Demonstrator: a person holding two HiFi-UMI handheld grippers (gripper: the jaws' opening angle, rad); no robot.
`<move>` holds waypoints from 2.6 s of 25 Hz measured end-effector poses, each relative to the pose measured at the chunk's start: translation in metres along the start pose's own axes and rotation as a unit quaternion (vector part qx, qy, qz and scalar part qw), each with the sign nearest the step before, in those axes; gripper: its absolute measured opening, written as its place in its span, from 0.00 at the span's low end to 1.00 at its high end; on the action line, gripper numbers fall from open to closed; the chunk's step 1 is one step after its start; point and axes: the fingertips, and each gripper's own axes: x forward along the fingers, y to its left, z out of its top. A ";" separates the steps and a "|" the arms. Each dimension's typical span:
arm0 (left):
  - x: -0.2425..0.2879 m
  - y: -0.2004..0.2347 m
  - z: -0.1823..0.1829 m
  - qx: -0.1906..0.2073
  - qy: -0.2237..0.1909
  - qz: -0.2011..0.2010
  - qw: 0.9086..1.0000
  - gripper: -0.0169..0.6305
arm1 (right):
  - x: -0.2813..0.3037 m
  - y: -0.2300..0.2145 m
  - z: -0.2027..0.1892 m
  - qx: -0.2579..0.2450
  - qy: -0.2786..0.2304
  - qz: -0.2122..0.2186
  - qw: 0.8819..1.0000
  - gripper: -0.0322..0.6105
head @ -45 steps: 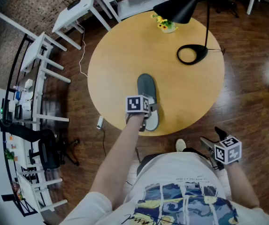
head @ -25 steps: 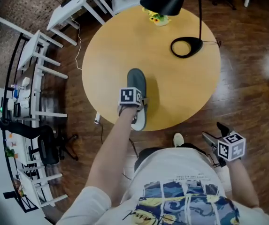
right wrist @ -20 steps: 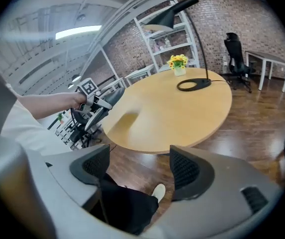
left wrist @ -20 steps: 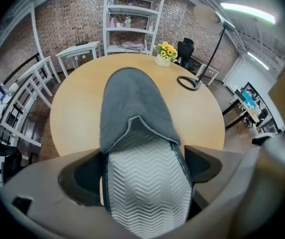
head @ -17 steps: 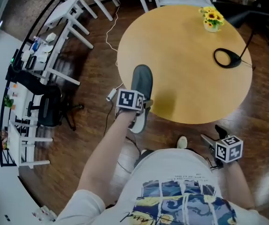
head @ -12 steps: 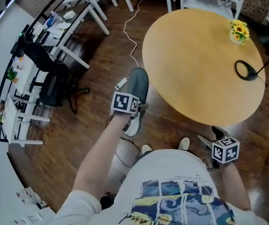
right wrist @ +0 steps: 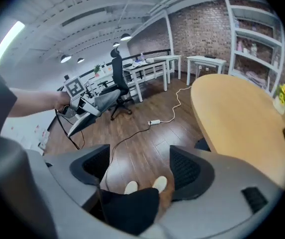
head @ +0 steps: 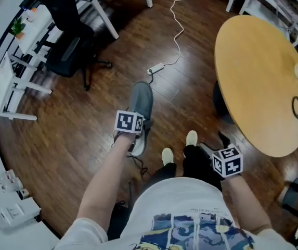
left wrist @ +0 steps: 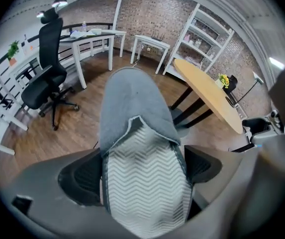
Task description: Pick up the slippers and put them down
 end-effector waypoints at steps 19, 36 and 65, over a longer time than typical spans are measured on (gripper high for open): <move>0.781 0.369 -0.112 -0.222 0.032 0.081 0.971 0.80 | 0.677 -0.033 -0.085 0.051 0.092 0.155 0.982 0.65; 0.178 0.156 -0.063 -0.081 0.016 0.023 0.996 0.82 | 0.249 0.054 -0.001 0.021 0.093 0.112 0.989 0.66; -0.085 -0.557 -0.080 0.223 -0.057 -0.102 0.968 0.82 | -0.446 -0.200 -0.342 0.291 -0.151 -0.145 0.934 0.65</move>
